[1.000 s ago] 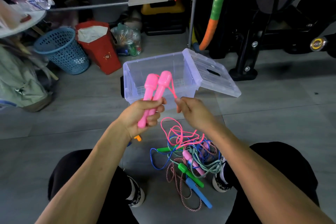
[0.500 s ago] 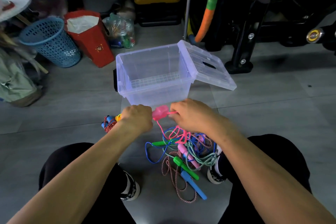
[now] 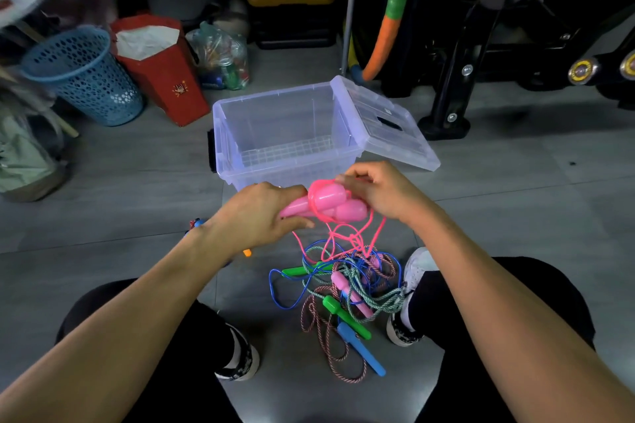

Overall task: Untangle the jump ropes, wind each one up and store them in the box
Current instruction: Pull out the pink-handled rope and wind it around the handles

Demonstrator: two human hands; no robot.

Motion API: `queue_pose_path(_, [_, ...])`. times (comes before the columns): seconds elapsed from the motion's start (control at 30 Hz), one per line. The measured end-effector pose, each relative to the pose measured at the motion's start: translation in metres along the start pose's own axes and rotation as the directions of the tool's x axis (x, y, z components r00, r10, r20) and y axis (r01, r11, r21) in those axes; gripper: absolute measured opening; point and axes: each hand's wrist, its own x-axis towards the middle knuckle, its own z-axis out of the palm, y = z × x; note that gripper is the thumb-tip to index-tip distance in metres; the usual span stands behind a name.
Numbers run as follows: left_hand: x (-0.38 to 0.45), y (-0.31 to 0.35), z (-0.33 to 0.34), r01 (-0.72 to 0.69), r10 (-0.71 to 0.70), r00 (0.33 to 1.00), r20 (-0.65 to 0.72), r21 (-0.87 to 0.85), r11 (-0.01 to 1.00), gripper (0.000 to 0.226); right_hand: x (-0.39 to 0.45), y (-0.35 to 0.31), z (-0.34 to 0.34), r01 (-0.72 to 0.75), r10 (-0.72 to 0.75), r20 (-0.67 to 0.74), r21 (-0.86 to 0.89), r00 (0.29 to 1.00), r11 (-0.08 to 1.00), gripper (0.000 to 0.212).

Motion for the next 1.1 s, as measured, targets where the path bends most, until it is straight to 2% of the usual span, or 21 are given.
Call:
queue_pose_path(0.13, [0.002, 0.003, 0.003, -0.072, 0.059, 0.996, -0.065, -0.216, 0.974, 0.042, -0.002, 0.000, 0.000, -0.101, 0.098, 0.029, 0.197, 0.995, 0.975, 0.028])
queue_pose_path(0.2, [0.002, 0.007, 0.000, -0.018, 0.012, 1.000, -0.028, -0.255, 0.967, 0.034, -0.002, 0.001, 0.002, -0.168, 0.165, 0.037, 0.270, 0.986, 0.948, 0.049])
queue_pose_path(0.27, [0.002, 0.011, -0.003, 0.075, -0.069, 0.997, 0.039, -0.204, 0.976, 0.030, 0.000, -0.001, 0.005, -0.215, 0.225, 0.000, 0.299, 0.974, 0.930, 0.048])
queue_pose_path(0.37, [0.001, 0.020, -0.004, 0.155, -0.152, 0.985, 0.083, -0.033, 0.987, 0.034, 0.005, -0.004, 0.010, -0.279, 0.300, -0.032, 0.284, 0.953, 0.917, 0.049])
queue_pose_path(0.47, [0.000, 0.023, 0.000, 0.195, -0.199, 0.975, 0.096, 0.042, 0.980, 0.039, 0.002, -0.008, 0.019, -0.269, 0.289, -0.108, 0.164, 0.951, 0.949, 0.049])
queue_pose_path(0.57, [-0.001, 0.023, 0.001, 0.222, -0.232, 0.964, 0.129, 0.086, 0.971, 0.037, 0.000, -0.008, 0.026, -0.273, 0.293, -0.156, 0.136, 0.943, 0.952, 0.042])
queue_pose_path(0.63, [-0.002, 0.023, -0.001, 0.219, -0.234, 0.963, 0.131, 0.117, 0.969, 0.036, 0.002, -0.006, 0.031, -0.305, 0.327, -0.130, 0.166, 0.936, 0.938, 0.037])
queue_pose_path(0.7, [-0.003, 0.022, -0.002, 0.194, -0.206, 0.970, 0.126, 0.102, 0.976, 0.033, 0.004, -0.007, 0.031, -0.350, 0.388, -0.059, 0.325, 0.920, 0.879, 0.031])
queue_pose_path(0.77, [-0.003, 0.027, -0.004, 0.156, -0.155, 0.982, 0.111, 0.001, 0.988, 0.027, 0.002, -0.008, 0.028, -0.366, 0.369, 0.095, 0.489, 0.925, 0.792, 0.037])
queue_pose_path(0.8, [-0.003, 0.032, -0.006, 0.143, -0.135, 0.986, 0.101, -0.078, 0.987, 0.026, 0.000, -0.007, 0.026, -0.359, 0.335, 0.145, 0.537, 0.931, 0.763, 0.042])
queue_pose_path(0.83, [-0.003, 0.038, -0.008, 0.146, -0.134, 0.988, 0.079, -0.171, 0.974, 0.025, -0.001, -0.004, 0.025, -0.347, 0.310, 0.164, 0.561, 0.936, 0.752, 0.038])
queue_pose_path(0.87, [-0.002, 0.042, -0.010, 0.172, -0.164, 0.985, 0.052, -0.262, 0.950, 0.024, -0.002, -0.002, 0.024, -0.344, 0.292, 0.185, 0.560, 0.938, 0.754, 0.030])
queue_pose_path(0.93, [-0.001, 0.044, -0.014, 0.261, -0.282, 0.959, 0.000, -0.378, 0.888, 0.020, -0.005, -0.005, 0.024, -0.349, 0.246, 0.252, 0.564, 0.936, 0.748, 0.032])
queue_pose_path(1.03, [0.004, 0.033, -0.017, 0.404, -0.434, 0.900, -0.021, -0.329, 0.854, 0.023, -0.002, -0.007, 0.022, -0.329, 0.268, 0.191, 0.541, 0.944, 0.774, 0.036])
queue_pose_path(1.1, [0.008, 0.026, -0.018, 0.477, -0.503, 0.864, -0.035, -0.263, 0.839, 0.025, 0.000, -0.007, 0.019, -0.302, 0.286, 0.102, 0.410, 0.953, 0.860, 0.039])
